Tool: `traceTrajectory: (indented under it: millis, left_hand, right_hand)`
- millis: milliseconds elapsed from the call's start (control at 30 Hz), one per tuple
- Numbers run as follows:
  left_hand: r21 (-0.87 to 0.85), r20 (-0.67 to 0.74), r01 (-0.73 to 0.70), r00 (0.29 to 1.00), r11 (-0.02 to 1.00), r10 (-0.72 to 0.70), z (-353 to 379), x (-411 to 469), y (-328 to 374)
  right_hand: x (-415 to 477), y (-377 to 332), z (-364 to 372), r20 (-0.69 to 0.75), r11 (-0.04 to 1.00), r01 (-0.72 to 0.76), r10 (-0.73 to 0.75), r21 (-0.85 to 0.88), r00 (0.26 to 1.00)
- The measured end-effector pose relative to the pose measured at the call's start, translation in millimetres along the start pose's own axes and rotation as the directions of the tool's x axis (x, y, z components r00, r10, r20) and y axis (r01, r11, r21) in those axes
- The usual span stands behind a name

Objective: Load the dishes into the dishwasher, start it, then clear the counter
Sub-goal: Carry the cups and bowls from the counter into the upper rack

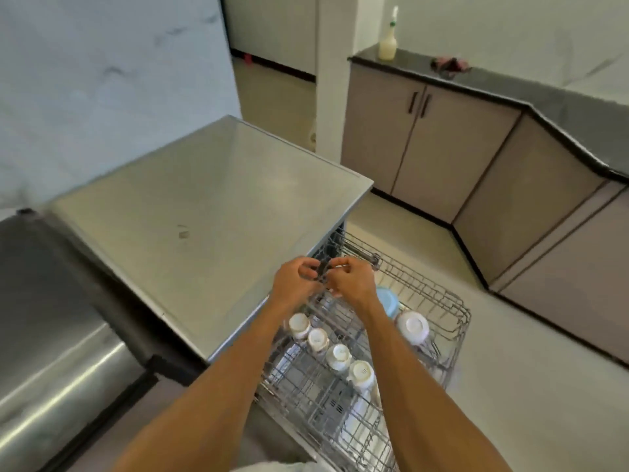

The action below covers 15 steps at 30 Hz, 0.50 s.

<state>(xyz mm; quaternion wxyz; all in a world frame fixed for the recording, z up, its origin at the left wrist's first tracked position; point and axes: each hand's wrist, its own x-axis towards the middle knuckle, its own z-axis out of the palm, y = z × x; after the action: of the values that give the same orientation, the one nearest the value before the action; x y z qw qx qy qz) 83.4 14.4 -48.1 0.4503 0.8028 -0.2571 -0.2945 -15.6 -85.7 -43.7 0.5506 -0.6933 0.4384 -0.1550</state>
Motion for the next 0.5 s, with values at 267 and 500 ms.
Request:
traceTrajectory:
  millis: [267,500]
  left_hand:
    - [-0.243,-0.298,0.008,0.951,0.970,-0.083,-121.8,-85.3,-41.0]
    - [-0.360,-0.509,0.036,0.830,0.932,-0.228,-203.5,-189.9,-110.6]
  right_hand:
    - [-69.7,-52.2,95.2,0.171,0.993,0.116,-0.118,0.025,0.978]
    - [-161.4,-58.7,208.4,0.403,0.973,0.229,-0.201,-0.021,0.893]
